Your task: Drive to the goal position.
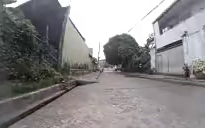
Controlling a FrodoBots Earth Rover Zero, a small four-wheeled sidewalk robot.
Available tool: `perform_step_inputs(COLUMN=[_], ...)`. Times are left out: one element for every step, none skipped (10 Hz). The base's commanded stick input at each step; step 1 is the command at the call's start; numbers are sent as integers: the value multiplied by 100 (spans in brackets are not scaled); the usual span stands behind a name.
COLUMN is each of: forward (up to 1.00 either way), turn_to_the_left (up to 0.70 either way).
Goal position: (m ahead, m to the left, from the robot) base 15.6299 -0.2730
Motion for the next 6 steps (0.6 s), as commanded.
perform_step_inputs(forward=[100, 100, 100, 100, 100, 100], turn_to_the_left=[-26, -40, -40, -28, 0, 0])
